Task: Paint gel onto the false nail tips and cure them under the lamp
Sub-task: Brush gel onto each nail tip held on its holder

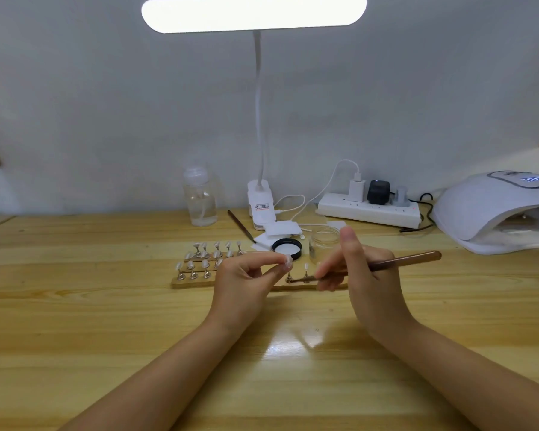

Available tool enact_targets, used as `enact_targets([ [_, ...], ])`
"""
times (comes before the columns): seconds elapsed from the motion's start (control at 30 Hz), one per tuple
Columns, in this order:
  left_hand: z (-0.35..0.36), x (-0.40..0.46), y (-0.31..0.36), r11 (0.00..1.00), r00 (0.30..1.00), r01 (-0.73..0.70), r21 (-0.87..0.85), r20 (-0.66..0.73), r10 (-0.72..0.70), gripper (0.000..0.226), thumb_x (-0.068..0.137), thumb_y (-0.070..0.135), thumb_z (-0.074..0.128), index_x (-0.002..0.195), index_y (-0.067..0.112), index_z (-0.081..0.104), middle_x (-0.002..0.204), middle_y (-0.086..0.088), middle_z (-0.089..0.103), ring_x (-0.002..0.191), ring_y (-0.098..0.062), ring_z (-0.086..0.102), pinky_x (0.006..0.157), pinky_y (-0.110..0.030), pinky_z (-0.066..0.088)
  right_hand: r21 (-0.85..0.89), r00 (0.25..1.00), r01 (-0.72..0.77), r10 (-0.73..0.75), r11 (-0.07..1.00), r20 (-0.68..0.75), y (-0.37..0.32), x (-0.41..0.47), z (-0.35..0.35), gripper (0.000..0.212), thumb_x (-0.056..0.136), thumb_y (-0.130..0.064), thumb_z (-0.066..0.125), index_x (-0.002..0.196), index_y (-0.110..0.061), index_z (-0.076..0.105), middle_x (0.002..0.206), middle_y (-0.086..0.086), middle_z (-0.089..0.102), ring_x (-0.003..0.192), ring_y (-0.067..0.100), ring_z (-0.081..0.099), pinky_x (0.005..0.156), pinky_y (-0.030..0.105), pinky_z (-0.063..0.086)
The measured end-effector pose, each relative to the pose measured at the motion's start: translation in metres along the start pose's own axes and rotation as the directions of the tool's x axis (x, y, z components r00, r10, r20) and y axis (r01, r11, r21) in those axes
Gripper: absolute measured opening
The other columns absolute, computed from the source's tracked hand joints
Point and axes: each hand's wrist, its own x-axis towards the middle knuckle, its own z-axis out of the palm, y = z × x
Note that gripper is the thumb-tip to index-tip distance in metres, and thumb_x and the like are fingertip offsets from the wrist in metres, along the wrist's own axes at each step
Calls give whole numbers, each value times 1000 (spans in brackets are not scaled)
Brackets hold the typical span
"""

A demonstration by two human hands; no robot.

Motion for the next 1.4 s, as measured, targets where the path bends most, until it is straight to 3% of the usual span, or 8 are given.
enact_targets([
  [0.13,0,1,-1,1000,1000,-15,-2,7,15,24,69,6,74,70,30,71,68,22,68,45,-3,36,49,-10,34,-61,994,107,-109,992,-23,0,3,0,45,93,-34,41,63,-14,69,58,3,66,55,4,59,52,10,42],
  [0.27,0,1,-3,1000,1000,-23,-21,5,23,27,70,5,73,69,31,70,69,16,69,48,-3,37,49,-12,31,-28,1000,-6,6,1000,-17,1,0,0,56,89,-51,46,51,-15,65,52,7,63,46,9,59,49,13,46],
  [0.43,1,1,0,1000,1000,-9,-24,6,9,26,71,2,72,72,28,71,71,12,65,51,5,47,49,-11,31,-132,986,164,-163,978,18,5,2,-2,45,94,-37,42,65,-15,68,58,-5,65,59,3,61,57,9,42],
  [0.53,1,1,1,1000,1000,16,-25,6,-16,23,71,4,73,71,27,71,72,10,65,57,7,50,51,-8,33,-74,995,91,-88,993,38,6,-1,-2,50,93,-41,45,55,-15,66,51,1,63,50,6,60,52,13,46],
  [0.7,1,0,3,1000,1000,15,1,7,-15,27,72,2,72,72,28,70,71,11,63,53,9,48,50,-6,34,-193,963,268,-260,944,65,8,4,-2,46,90,-35,40,67,-10,70,61,-7,65,59,3,62,58,16,49],
  [0.8,1,-1,4,999,999,37,-5,16,-37,22,73,3,72,72,25,72,73,9,63,50,7,46,48,-8,32,-152,978,204,-197,967,62,10,2,-3,45,88,-42,43,58,-19,67,52,-2,63,51,6,62,52,24,52],
  [0.93,1,0,4,999,999,47,-1,8,-47,25,73,3,72,71,28,71,75,8,63,47,5,44,46,-10,31,-209,951,308,-300,928,68,10,6,-3,43,92,-33,41,66,-12,69,60,-9,64,59,1,62,58,16,49],
  [1.4,0,0,2,998,998,69,5,11,-69,23,74,4,71,71,27,72,79,3,67,49,6,46,46,-10,32,-141,986,169,-167,976,22,8,3,-1,41,89,-40,45,58,-22,66,53,-3,64,53,5,62,54,14,48],
])
